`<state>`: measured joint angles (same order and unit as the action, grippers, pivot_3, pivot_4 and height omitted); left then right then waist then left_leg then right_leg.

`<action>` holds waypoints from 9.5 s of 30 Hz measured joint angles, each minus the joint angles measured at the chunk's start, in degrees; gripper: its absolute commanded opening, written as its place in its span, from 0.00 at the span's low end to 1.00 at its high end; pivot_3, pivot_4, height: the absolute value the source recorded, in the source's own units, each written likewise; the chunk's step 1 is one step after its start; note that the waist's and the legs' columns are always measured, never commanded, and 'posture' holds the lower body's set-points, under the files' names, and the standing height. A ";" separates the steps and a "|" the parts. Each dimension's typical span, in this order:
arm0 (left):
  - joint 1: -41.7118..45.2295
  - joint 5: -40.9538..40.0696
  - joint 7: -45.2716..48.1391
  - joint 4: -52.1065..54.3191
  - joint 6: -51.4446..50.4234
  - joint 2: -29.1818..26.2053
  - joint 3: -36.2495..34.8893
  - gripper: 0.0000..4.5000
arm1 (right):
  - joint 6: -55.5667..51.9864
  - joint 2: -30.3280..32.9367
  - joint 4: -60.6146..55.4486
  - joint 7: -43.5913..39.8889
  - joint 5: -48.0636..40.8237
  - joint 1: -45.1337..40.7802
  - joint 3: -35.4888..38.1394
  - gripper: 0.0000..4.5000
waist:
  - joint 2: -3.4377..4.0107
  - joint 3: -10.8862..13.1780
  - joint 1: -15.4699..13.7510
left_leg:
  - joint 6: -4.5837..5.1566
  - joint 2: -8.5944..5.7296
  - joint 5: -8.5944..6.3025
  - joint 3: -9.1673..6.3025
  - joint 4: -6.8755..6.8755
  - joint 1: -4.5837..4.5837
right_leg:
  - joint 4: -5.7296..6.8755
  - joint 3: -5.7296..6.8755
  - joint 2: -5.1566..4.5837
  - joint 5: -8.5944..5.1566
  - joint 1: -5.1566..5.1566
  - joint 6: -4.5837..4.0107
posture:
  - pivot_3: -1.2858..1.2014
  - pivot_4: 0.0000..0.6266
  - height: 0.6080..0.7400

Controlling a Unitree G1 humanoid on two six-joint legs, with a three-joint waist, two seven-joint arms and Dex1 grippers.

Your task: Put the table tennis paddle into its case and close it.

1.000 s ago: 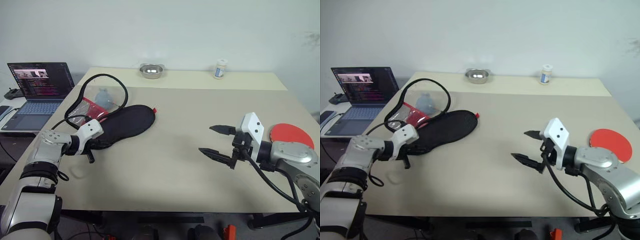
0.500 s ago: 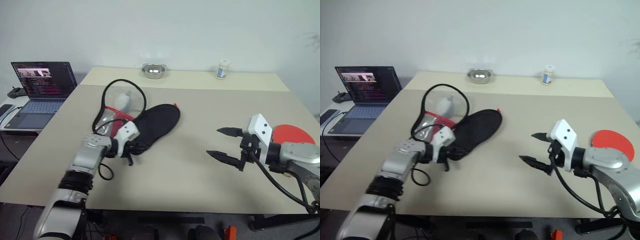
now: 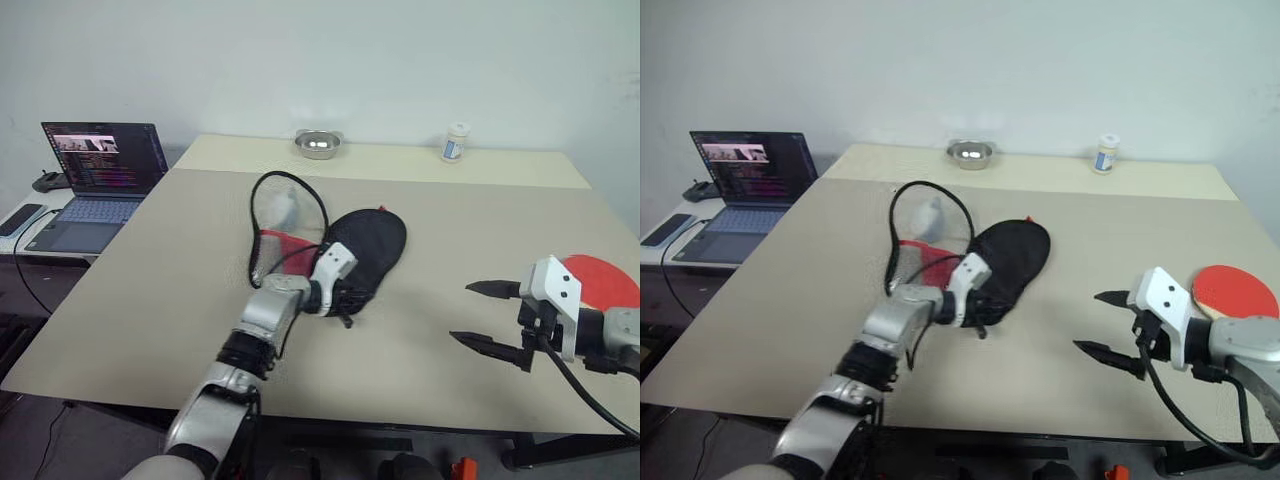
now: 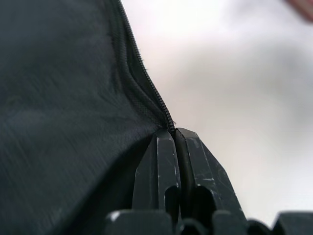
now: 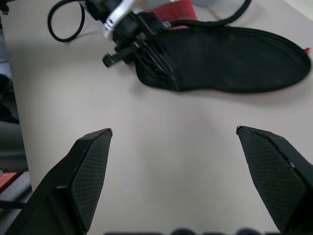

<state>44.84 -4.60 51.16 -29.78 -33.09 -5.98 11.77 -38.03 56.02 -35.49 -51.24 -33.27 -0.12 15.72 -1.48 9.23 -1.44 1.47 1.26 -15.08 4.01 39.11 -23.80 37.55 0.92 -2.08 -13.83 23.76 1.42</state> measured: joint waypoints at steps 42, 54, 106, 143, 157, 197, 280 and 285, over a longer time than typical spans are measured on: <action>-4.76 -8.03 22.29 13.84 20.53 -29.82 -5.52 0.87 | -21.51 -34.90 23.35 37.93 9.25 -24.55 -17.67 1.00 | 0.01 0.04 1.57 | -0.13 0.20 0.07 0.16 -0.14 -0.04 | 0.41 -0.11 0.11 -0.10 0.40 -0.31 | 0.52 0.24 1.00; -4.68 -8.28 21.93 14.94 20.67 -29.52 -5.27 0.87 | -16.15 -42.35 34.00 38.39 14.95 -29.86 -20.53 1.00 | 0.01 0.04 2.59 | -0.14 0.30 0.07 0.18 -0.14 0.01 | 0.47 -0.16 0.26 -0.10 0.41 -0.32 | 0.52 0.24 1.00; 1.71 -5.38 23.74 2.06 32.31 -18.26 -0.72 0.87 | -33.84 -43.12 20.78 49.03 9.43 -25.70 9.31 0.00 | 0.04 0.06 3.00 | -0.13 0.29 0.07 0.20 -0.21 0.00 | 0.45 -0.18 0.25 -0.10 0.43 -0.31 | 0.52 0.24 1.00; -4.44 -13.33 23.05 24.09 19.14 -18.35 -1.21 0.87 | -34.05 -35.51 17.71 55.33 16.65 -21.54 19.89 1.00 | 0.19 0.04 3.12 | -0.14 0.33 0.08 0.23 -0.25 0.07 | 0.44 -0.29 0.36 -0.12 0.41 -0.29 | 0.52 0.24 1.00; -4.88 -11.62 24.70 16.53 27.59 -17.77 -0.72 0.87 | -30.98 -37.48 28.18 57.82 18.66 -23.36 21.68 1.00 | 0.22 0.03 3.16 | -0.14 0.32 0.07 0.25 -0.26 0.06 | 0.42 -0.30 0.36 -0.11 0.41 -0.29 | 0.52 0.24 1.00; -0.42 -14.43 15.02 22.46 16.07 -16.05 -3.19 0.87 | -35.98 -41.75 18.47 56.78 14.21 -28.11 14.91 0.24 | 0.48 0.14 3.20 | -0.14 0.47 0.08 0.28 -0.30 0.04 | 0.42 -0.40 0.55 -0.09 0.52 -0.25 | 0.52 0.24 1.00; 1.62 -4.05 14.38 -12.09 26.38 -26.48 -8.23 0.00 | -25.56 -4.13 -6.05 5.97 -15.30 -7.56 16.47 1.00 | -0.09 0.44 2.67 | -0.13 0.36 0.06 0.12 -0.27 -0.08 | 0.18 -0.16 0.29 -0.09 0.40 -0.24 | 0.52 0.24 1.00; 1.56 -3.75 14.74 -11.23 27.57 -20.48 -6.08 0.00 | -23.34 -1.14 -5.88 4.40 -15.75 -6.55 16.04 1.00 | -0.30 0.57 1.18 | -0.13 0.29 0.06 0.11 -0.20 -0.09 | 0.17 -0.09 0.04 -0.09 0.37 -0.24 | 0.52 0.24 1.00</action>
<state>46.40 -8.36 65.90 -41.01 -5.52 -26.46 5.69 -61.37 54.88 -41.37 -46.85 -49.01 -6.67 31.77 -1.79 9.79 -0.27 1.34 1.55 -15.02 4.12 38.90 -23.90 37.72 0.83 -2.03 -13.92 24.13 1.18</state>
